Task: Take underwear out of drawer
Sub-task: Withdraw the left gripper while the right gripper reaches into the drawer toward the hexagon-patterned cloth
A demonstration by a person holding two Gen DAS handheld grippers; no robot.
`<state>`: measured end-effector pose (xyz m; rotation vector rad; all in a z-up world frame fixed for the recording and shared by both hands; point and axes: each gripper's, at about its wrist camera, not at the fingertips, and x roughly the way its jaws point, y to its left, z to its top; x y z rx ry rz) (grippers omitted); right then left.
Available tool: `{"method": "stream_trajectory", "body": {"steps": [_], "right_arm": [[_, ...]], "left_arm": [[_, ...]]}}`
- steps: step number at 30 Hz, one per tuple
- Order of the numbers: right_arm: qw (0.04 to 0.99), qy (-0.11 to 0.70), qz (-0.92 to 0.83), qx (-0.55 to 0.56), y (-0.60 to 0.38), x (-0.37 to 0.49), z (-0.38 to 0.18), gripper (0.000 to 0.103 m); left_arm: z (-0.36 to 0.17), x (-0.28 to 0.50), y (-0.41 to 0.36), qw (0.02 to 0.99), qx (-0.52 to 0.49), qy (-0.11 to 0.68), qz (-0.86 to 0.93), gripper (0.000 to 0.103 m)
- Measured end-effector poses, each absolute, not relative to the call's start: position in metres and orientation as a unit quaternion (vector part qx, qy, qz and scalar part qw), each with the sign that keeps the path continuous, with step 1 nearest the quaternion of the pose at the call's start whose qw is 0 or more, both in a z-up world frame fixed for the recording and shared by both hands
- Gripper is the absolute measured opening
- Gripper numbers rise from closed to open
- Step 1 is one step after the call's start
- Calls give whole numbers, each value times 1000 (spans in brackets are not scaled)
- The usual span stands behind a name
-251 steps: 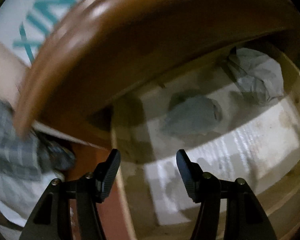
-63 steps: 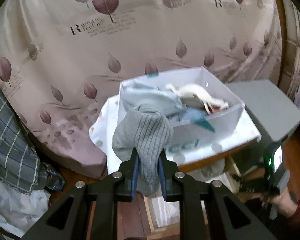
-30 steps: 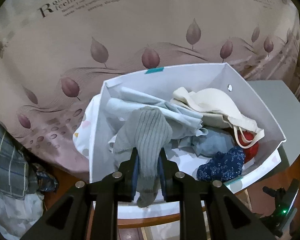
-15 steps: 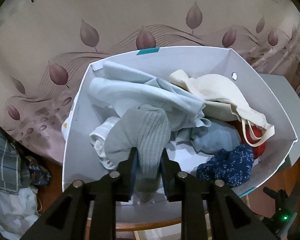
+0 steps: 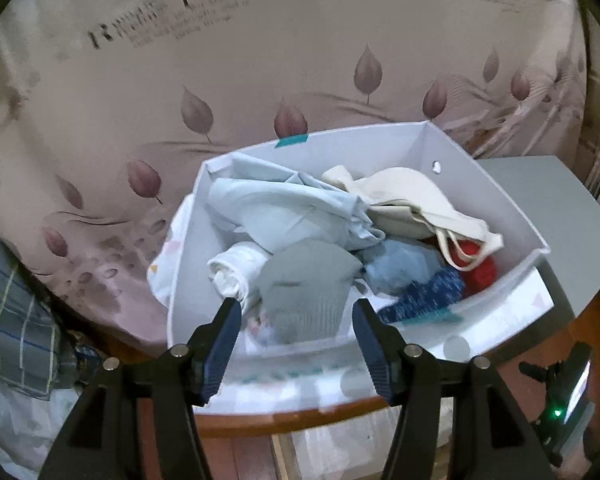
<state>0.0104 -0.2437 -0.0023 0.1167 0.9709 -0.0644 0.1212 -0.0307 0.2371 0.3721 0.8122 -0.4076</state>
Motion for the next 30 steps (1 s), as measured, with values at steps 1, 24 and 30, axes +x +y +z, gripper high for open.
{"method": "stream_trajectory", "body": {"steps": [1,24,30], "right_arm": [[884,464,-31,44,-240,10,-2,99],[777,488,58,-393,-146,44,-64,51],[741,490,60,-456,-148,63,-91,52]], "left_arm": [[239,111,-26,887,180,382,-188,60],[112,51,69,912,83,397,-55,63],[90,65,92,905,37,421,-37,63]]}}
